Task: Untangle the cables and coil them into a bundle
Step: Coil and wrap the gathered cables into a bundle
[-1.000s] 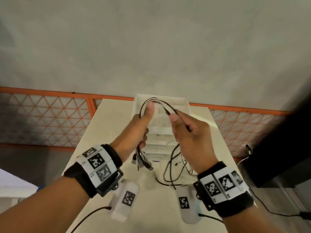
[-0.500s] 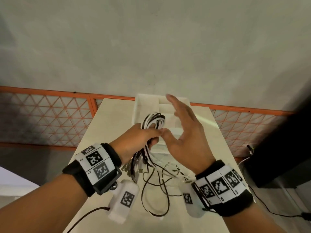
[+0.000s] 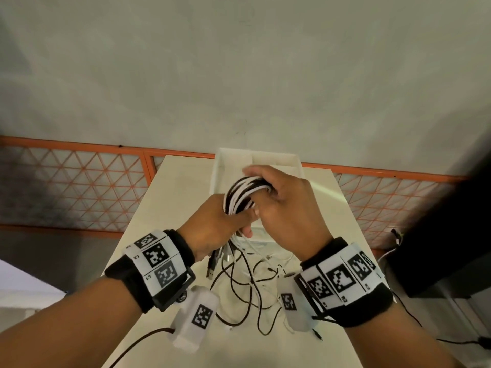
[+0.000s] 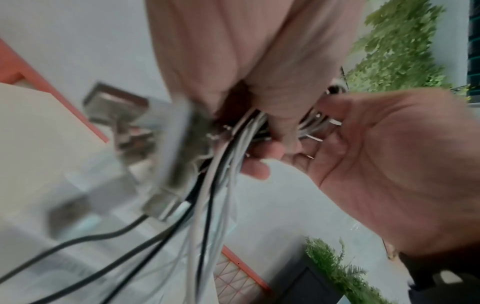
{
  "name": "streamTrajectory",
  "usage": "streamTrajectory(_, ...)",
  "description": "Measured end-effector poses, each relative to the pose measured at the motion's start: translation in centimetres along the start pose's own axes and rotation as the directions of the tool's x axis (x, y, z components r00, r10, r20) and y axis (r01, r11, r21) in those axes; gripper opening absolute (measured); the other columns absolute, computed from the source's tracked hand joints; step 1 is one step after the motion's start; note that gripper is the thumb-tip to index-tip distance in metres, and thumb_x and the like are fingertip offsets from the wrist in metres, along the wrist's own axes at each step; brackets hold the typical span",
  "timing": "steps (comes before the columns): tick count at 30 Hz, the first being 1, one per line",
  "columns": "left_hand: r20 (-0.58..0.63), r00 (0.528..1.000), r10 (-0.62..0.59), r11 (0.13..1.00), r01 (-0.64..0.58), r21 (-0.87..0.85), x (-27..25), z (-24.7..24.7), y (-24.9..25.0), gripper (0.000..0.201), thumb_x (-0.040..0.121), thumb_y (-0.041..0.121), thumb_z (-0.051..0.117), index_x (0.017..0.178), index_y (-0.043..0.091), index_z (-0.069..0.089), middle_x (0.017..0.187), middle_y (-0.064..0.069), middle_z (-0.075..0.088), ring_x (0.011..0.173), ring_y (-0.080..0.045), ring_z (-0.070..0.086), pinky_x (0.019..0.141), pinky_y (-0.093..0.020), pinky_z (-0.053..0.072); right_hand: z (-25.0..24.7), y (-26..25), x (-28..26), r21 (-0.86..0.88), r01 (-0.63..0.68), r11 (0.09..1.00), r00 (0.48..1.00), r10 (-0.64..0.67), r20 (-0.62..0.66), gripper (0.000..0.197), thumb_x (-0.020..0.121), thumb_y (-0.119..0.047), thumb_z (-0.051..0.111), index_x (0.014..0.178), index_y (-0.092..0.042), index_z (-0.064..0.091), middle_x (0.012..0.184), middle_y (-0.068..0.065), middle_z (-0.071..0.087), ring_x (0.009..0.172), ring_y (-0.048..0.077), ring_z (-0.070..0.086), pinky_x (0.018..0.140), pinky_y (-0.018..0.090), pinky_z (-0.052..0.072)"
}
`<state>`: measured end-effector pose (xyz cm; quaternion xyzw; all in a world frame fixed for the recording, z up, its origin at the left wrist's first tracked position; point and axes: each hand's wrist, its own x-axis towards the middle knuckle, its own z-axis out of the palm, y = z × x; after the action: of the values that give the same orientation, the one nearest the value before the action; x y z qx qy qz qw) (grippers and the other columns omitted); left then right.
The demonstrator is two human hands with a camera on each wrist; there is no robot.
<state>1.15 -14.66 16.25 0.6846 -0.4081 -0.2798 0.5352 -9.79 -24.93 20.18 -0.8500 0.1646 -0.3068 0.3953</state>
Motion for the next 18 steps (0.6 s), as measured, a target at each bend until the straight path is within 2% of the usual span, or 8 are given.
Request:
streamTrajectory(2, -0.077, 0.997, 0.029, 0.995, -0.036, -0.091, 0.2, -0.2, 0.0, 0.023, 0.095, 0.031, 0.063, 0.081, 0.015, 0.071, 0.059, -0.007, 0.064, 0.061, -0.022, 0.062, 0.069, -0.038, 0.054, -0.1, 0.4, -0.3, 0.159, -0.121, 0.98, 0.987, 0.102, 0.121, 0.062, 0.094, -0.012, 0.059, 0.151, -0.026, 0.039, 0.131, -0.002, 0.067, 0.114, 0.006, 0.064, 0.077, 0.006, 0.047)
streamTrajectory(4, -0.129, 0.989, 0.067, 0.984, -0.087, -0.158, 0.3, -0.5, 0.5, 0.024, 0.091, 0.039, 0.063, 0.081, 0.018, 0.07, 0.06, -0.006, 0.062, 0.059, -0.021, 0.062, 0.068, -0.038, 0.055, 0.4, 1.8, -1.0, 0.079, -0.207, 0.975, 0.929, 0.171, 0.327, 0.094, 0.089, -0.02, 0.071, 0.159, -0.033, 0.011, 0.151, -0.005, 0.05, 0.136, 0.01, 0.05, 0.094, 0.011, 0.043)
streamTrajectory(6, -0.128, 0.989, 0.078, 0.964, -0.107, -0.243, 0.3, -0.9, 1.3, 0.029, 0.086, 0.042, 0.065, 0.081, 0.014, 0.068, 0.06, -0.007, 0.06, 0.059, -0.024, 0.061, 0.072, -0.044, 0.058, 1.8, 3.3, -2.1, -0.074, -0.219, 0.973, 0.849, 0.228, 0.476, 0.105, 0.08, -0.034, 0.079, 0.159, -0.035, 0.011, 0.155, -0.007, 0.046, 0.142, 0.01, 0.042, 0.113, 0.029, 0.035)
streamTrajectory(7, -0.118, 0.99, 0.075, 0.948, -0.107, -0.298, 0.5, -1.0, 1.6, 0.031, 0.084, 0.041, 0.066, 0.081, 0.011, 0.066, 0.058, -0.007, 0.058, 0.057, -0.025, 0.059, 0.074, -0.047, 0.059, 2.5, 4.2, -2.5, -0.112, -0.199, 0.974, 0.849, 0.228, 0.477, 0.094, 0.078, -0.041, 0.079, 0.155, -0.032, 0.027, 0.149, -0.009, 0.052, 0.137, 0.009, 0.048, 0.115, 0.033, 0.037)
streamTrajectory(9, -0.106, 0.992, 0.069, 0.925, -0.103, -0.365, 0.6, -1.1, 2.1, 0.031, 0.083, 0.037, 0.067, 0.08, 0.007, 0.065, 0.054, -0.005, 0.052, 0.049, -0.022, 0.051, 0.067, -0.043, 0.058, 3.2, 5.6, -2.8, -0.145, -0.174, 0.974, 0.894, 0.218, 0.392, 0.04, 0.081, -0.046, 0.076, 0.111, -0.022, 0.068, 0.104, -0.009, 0.073, 0.093, 0.004, 0.066, 0.089, 0.027, 0.052)
streamTrajectory(11, -0.106, 0.993, 0.055, 0.925, -0.09, -0.37, 0.6, -1.2, 2.3, 0.033, 0.083, 0.038, 0.067, 0.079, 0.005, 0.064, 0.052, -0.004, 0.045, 0.042, -0.016, 0.041, 0.054, -0.033, 0.052, 3.1, 6.9, -2.8, -0.123, -0.232, 0.965, 0.905, 0.26, 0.336, 0.038, 0.083, -0.04, 0.078, 0.063, -0.013, 0.061, 0.058, -0.003, 0.056, 0.05, 0.007, 0.048, 0.054, 0.021, 0.04)
streamTrajectory(15, -0.077, 0.995, -0.062, 0.922, 0.027, -0.386, 0.7, -2.0, 2.1, 0.035, 0.084, 0.042, 0.068, 0.078, 0.007, 0.064, 0.051, -0.001, 0.034, 0.041, -0.013, 0.03, 0.044, -0.025, 0.037, 2.0, 9.6, -2.5, -0.249, -0.312, 0.917, 0.931, 0.347, 0.112, 0.028, 0.081, -0.029, 0.079, 0.057, -0.017, 0.071, 0.048, 0.0, 0.058, 0.041, 0.007, 0.048, 0.049, 0.022, 0.039)
streamTrajectory(18, -0.083, 0.982, -0.17, 0.944, 0.139, -0.298, 1.0, -2.0, 1.1, 0.038, 0.088, 0.042, 0.067, 0.079, 0.006, 0.062, 0.052, 0.001, 0.037, 0.04, -0.012, 0.031, 0.04, -0.023, 0.033, 1.0, 10.6, -2.3, -0.278, -0.33, 0.902, 0.944, 0.324, -0.069, 0.028, 0.08, -0.041, 0.081, 0.062, -0.02, 0.076, 0.046, -0.006, 0.058, 0.044, 0.006, 0.05, 0.05, 0.018, 0.036)
